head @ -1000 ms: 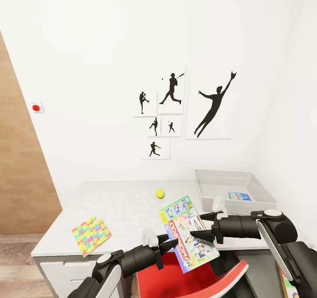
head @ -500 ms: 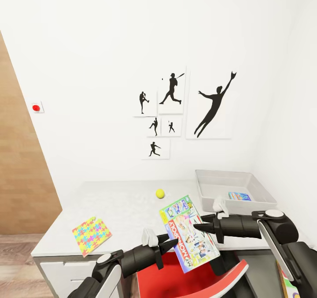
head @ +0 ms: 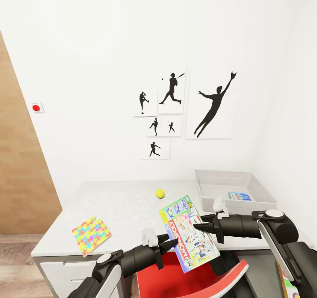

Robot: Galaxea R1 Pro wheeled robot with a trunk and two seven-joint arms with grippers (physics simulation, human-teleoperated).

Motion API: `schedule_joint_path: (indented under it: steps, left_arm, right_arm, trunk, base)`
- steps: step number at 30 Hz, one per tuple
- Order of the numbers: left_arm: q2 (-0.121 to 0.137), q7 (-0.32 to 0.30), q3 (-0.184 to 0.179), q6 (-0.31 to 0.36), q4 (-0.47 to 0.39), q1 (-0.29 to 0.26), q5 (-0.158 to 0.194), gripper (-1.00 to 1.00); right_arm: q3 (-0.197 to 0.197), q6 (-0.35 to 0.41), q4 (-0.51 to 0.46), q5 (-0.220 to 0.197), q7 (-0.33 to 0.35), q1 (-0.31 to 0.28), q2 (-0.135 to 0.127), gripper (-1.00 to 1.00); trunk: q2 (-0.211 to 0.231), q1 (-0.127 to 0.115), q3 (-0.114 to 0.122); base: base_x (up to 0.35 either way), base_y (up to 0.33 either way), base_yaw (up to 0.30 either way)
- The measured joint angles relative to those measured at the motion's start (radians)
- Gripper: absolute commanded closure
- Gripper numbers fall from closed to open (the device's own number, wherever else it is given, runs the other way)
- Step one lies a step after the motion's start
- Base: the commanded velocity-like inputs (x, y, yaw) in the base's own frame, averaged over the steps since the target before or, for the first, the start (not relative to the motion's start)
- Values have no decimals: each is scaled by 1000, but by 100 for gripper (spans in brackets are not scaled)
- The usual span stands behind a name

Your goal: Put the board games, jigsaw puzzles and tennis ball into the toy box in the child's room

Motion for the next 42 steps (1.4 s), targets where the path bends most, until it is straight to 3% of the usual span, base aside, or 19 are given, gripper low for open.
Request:
schedule_joint_path:
  steps: [2, 3, 34, 38, 42]
  left_arm:
    - [0, 0, 0, 0, 0, 0, 0, 100]
    - [0, 0, 0, 0, 0, 0, 0, -100]
    - [0, 16, 3, -4, 6, 0, -11, -100]
    - [0, 44, 15, -3, 11, 0, -12, -100]
    - [-1, 92, 46, -4, 15, 1, -10, -100]
  right_arm:
    - [0, 0, 0, 0, 0, 0, 0, 100]
    - [0, 0, 0, 0, 0, 0, 0, 100]
    - [-11, 9, 4, -4, 1, -6, -1, 100]
    - [-29, 43, 25, -5, -1, -24, -1, 100]
    - [-78, 115, 60, -2, -6, -65, -3, 100]
  trunk:
    - [0, 0, 0]
    - [0, 0, 0]
    - [0, 0, 0]
    - [0, 0, 0]
    - [0, 0, 0]
  base:
    - [0, 0, 0]
    - [0, 0, 0]
    - [0, 0, 0]
    - [0, 0, 0]
    - [0, 0, 0]
